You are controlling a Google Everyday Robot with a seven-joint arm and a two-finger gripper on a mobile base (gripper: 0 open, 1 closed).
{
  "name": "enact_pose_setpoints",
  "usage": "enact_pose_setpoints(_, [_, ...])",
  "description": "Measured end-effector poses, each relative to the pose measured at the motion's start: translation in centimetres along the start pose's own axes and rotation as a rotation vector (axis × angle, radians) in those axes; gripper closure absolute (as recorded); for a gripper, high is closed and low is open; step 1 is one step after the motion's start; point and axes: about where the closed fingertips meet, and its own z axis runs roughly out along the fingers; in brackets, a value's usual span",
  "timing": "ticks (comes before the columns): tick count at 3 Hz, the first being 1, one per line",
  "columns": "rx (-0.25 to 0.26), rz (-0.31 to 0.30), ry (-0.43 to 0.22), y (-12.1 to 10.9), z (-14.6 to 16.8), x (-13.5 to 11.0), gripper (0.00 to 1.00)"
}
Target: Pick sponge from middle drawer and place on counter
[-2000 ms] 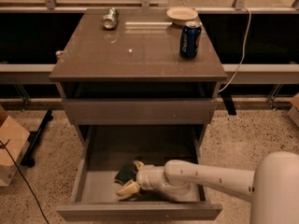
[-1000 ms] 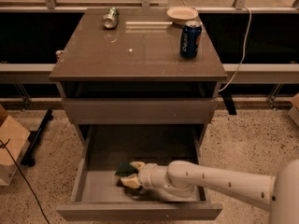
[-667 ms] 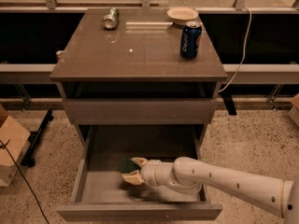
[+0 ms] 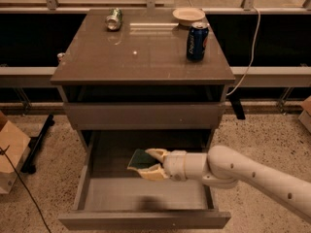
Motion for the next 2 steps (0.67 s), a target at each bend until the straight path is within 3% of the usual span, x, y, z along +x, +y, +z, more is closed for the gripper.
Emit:
enact_pose_setpoints(1, [-0.035, -0.103, -0.033, 0.4, -5.4, -6.2, 1.00])
enact_pose_setpoints(2, [-0.065, -0.221, -0.027, 0.0, -10.4, -12.5, 1.00])
